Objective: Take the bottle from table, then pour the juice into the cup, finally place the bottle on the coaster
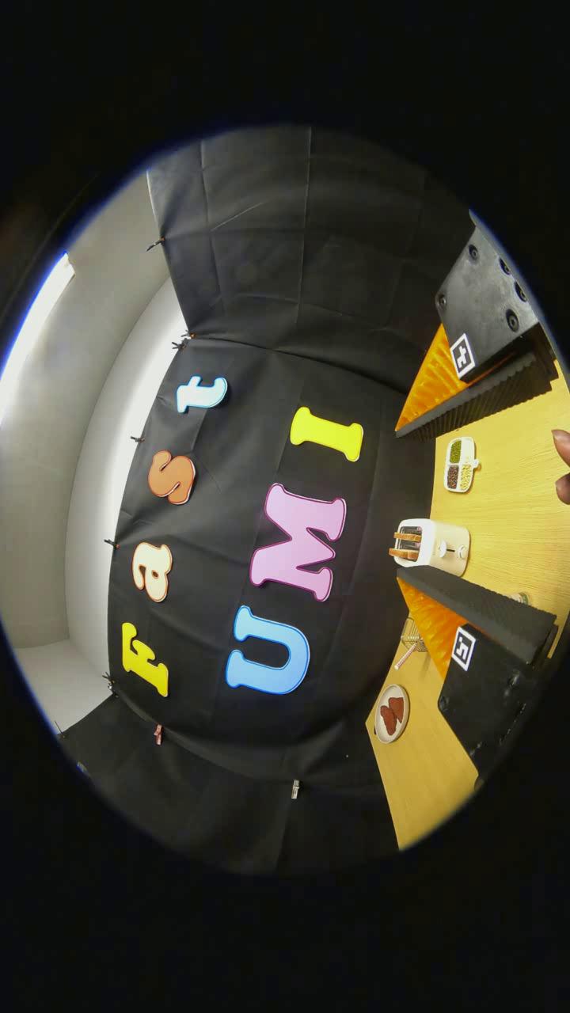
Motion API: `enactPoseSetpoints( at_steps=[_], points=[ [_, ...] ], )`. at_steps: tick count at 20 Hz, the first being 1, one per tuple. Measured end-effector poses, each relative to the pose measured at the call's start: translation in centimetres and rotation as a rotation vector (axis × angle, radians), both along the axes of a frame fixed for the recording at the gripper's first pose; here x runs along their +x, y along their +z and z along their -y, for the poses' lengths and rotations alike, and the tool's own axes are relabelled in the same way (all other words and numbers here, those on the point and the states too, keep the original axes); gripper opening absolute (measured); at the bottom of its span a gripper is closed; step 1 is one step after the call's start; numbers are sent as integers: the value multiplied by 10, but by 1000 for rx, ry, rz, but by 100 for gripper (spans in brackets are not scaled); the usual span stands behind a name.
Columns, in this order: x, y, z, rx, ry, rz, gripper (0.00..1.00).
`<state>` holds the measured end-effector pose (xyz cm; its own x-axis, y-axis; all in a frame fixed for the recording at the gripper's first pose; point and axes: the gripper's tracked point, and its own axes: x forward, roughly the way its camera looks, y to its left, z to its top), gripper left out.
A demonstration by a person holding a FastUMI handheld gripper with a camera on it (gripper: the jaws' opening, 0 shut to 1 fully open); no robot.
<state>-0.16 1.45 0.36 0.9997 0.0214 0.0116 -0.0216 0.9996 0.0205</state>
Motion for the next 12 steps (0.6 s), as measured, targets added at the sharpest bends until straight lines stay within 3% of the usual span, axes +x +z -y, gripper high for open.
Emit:
enactPoseSetpoints(
  at_steps=[12],
  points=[
    [11,-7,-35,19,73,27,97]
  ],
)
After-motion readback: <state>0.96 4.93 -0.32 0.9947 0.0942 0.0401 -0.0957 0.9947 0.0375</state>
